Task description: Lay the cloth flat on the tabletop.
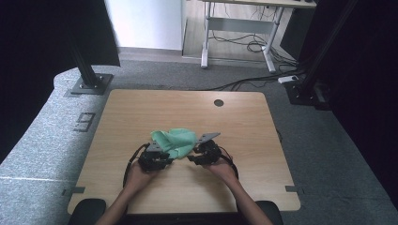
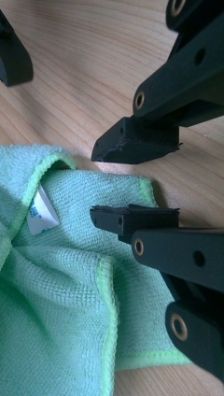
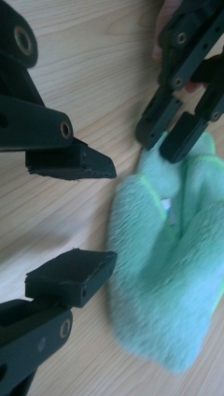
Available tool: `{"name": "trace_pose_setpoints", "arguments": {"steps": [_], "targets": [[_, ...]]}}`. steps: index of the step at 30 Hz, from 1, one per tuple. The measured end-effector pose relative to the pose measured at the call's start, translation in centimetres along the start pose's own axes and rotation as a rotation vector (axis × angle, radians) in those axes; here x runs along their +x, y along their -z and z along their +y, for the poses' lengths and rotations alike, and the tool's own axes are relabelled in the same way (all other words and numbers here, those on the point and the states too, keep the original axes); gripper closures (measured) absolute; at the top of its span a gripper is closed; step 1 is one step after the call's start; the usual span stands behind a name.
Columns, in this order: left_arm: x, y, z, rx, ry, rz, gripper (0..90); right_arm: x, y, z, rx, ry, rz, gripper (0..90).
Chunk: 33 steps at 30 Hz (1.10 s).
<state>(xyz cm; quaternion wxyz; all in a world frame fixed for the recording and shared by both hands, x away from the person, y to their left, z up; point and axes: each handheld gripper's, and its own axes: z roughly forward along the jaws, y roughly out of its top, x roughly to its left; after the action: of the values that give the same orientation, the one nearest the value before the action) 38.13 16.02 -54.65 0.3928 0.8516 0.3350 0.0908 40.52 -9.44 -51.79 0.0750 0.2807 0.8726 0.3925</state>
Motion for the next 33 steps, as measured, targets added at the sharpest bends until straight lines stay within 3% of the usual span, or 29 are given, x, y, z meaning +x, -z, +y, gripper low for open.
{"name": "trace_pose_setpoints", "arguments": {"steps": [11,15,16,17,18,20,27,31,33], "targets": [[0.0,0.0,0.0,0.002,-0.002,-0.002,66.3,0.8,-2.5,1.9,0.018,0.02,0.03,49.3],[0.0,0.0,0.0,0.001,-0.002,-0.002,66.2,0.9,-3.9,1.8,0.065,0.049,-0.004,50.0],[0.0,0.0,0.0,0.001,-0.002,-0.001,66.2,1.0,-4.3,1.7,0.082,0.068,-0.02,52.4],[0.0,0.0,0.0,0.003,-0.005,-0.001,66.2,1.1,-4.6,1.5,0.076,0.093,-0.058,62.2],[0.0,0.0,0.0,0.003,-0.005,-0.001,66.2,1.1,-4.6,1.5,0.076,0.093,-0.058,62.2],[0.0,0.0,0.0,0.003,-0.006,0.002,66.5,0.9,-4.3,1.5,0.075,0.069,-0.075,78.9],[0.2,0.0,0.0,0.001,0.011,0.006,72.4,0.1,-2.9,1.6,0.055,0.024,-0.08,83.2],[0.6,0.1,0.0,0.003,0.033,-0.003,76.3,-0.9,-1.2,1.9,0.021,-0.003,-0.096,83.2],[0.8,0.3,0.0,0.002,0.041,-0.001,81.0,-1.8,0.2,2.1,0.002,-0.013,-0.125,83.2]]}}
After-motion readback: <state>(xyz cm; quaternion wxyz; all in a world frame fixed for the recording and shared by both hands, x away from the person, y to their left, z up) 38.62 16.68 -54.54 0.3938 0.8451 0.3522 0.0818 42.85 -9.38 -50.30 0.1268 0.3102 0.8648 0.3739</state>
